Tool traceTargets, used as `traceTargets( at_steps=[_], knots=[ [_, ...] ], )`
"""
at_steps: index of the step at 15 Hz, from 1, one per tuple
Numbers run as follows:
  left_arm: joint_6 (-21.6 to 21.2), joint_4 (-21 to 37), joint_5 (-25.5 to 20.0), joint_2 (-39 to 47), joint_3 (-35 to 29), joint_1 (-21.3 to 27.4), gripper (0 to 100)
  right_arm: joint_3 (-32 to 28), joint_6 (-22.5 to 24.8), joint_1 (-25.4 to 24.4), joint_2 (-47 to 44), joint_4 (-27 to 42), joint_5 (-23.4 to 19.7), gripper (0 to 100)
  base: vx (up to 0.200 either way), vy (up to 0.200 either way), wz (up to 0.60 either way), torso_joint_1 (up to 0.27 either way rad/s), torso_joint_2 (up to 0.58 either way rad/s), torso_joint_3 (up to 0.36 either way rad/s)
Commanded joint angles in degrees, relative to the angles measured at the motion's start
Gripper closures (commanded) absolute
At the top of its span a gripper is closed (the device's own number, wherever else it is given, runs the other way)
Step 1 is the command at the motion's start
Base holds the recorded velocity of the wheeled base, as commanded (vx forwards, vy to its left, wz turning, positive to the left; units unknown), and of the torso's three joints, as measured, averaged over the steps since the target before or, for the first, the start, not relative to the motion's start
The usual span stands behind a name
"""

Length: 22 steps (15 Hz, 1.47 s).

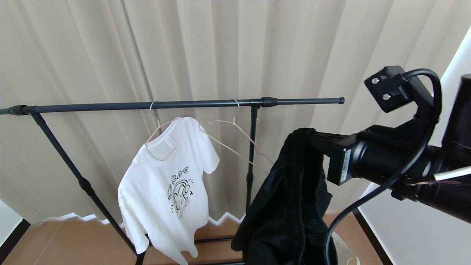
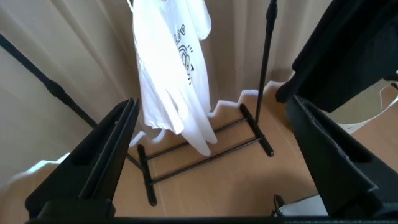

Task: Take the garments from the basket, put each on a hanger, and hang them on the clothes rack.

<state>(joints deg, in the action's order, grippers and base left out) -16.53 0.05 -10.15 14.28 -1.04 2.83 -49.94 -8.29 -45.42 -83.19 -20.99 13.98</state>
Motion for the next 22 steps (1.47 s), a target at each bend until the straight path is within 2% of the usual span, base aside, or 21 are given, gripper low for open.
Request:
traceTargets(
  at_steps=[1, 4, 6, 7, 8, 9, 11, 12, 13, 14, 15, 17, 18, 21, 22],
  knots=[
    [-2.54, -0.22, -0.22, 6.82, -3.71, 0.16, 0, -4.2, 2.31, -1.25, -7.16, -0.01, -0.1, 100, 0.0, 0.0, 0.0, 0.0, 0.0, 0.0],
    [-2.1, -0.66, -6.98, 15.34, -7.49, 0.16, 0, -4.99, 2.4, -2.39, -11.12, -4.14, -0.01, 100, 0.0, 0.0, 0.0, 0.0, 0.0, 0.0],
    [0.36, -0.75, -9.01, 23.43, -13.55, 0.78, 0, -5.07, 2.58, -2.48, -13.32, -8.28, -0.01, 100, 0.0, 0.0, 0.0, 0.0, 0.0, 0.0],
    [3.61, -1.19, -9.01, 28.79, -16.81, 3.76, 0, -5.69, 2.58, -2.65, -14.55, -8.98, 0.08, 100, 0.0, 0.0, 0.0, 0.0, 0.0, 0.0],
    [8.8, -2.33, -8.65, 33.63, -20.06, 8.07, 0, -6.74, 2.58, -2.74, -15.07, -9.51, 0.08, 100, 0.0, 0.0, 0.0, 0.0, 0.0, 0.0],
    [12.49, -2.95, -7.6, 36.61, -21.99, 11.5, 0, -7.62, 2.49, -3.01, -15.69, -9.51, 0.08, 100, 0.0, 0.0, 0.0, 0.0, 0.0, 0.0],
    [20.57, -3.56, 0.84, 46.81, -27.0, 22.04, 0, -10.08, 1.96, -3.97, -18.06, -9.68, 2.63, 100, 0.0, 0.0, 0.0, 0.0, 0.0, 0.0],
    [23.74, -5.76, 3.48, 51.12, -28.32, 26.26, 0, -10.79, 1.96, -4.76, -18.94, -10.47, 4.21, 100, 0.0, 0.0, 0.0, 0.0, 0.0, 0.0],
    [23.74, -5.76, 3.48, 51.12, -28.32, 26.26, 0, -10.79, 1.96, -4.76, -18.94, -10.47, 4.21, 100, 0.0, 0.0, 0.0, 0.0, 0.0, 0.0],
    [26.29, -12.35, 5.85, 58.94, -29.46, 30.31, 0, -12.37, 1.08, -6.35, -22.9, -14.87, 5.27, 100, 0.0, 0.0, 0.0, 0.0, 0.0, 0.0],
    [26.55, -14.37, 5.85, 60.87, -29.29, 30.92, 0, -12.72, 0.99, -6.87, -24.39, -16.01, 6.23, 100, 0.0, 0.0, 0.0, 0.0, 0.0, 0.0],
    [30.42, -19.21, 6.02, 65.35, -29.11, 33.91, 0, -15.09, 1.08, -8.1, -29.22, -20.32, 12.03, 100, 0.0, 0.0, 0.0, 0.0, 0.0, 0.0],
    [32.0, -20.0, 6.38, 66.85, -30.16, 34.7, 0, -15.27, 1.17, -8.1, -29.84, -21.2, 13.26, 100, 0.0, 0.0, 0.0, 0.0, 0.0, 0.0],
    [35.51, -21.67, 12.0, 71.42, -33.5, 36.72, 0, -14.83, 1.17, -8.1, -28.96, -21.28, 13.79, 100, 0.0, 0.0, 0.0, 0.0, 0.0, 0.0],
    [38.33, -23.25, 15.78, 73.97, -35.35, 38.3, 0, -14.48, 1.26, -8.63, -28.17, -21.2, 15.2, 100, 0.0, 0.0, 0.0, 0.0, 0.0, 0.0]
  ],
)
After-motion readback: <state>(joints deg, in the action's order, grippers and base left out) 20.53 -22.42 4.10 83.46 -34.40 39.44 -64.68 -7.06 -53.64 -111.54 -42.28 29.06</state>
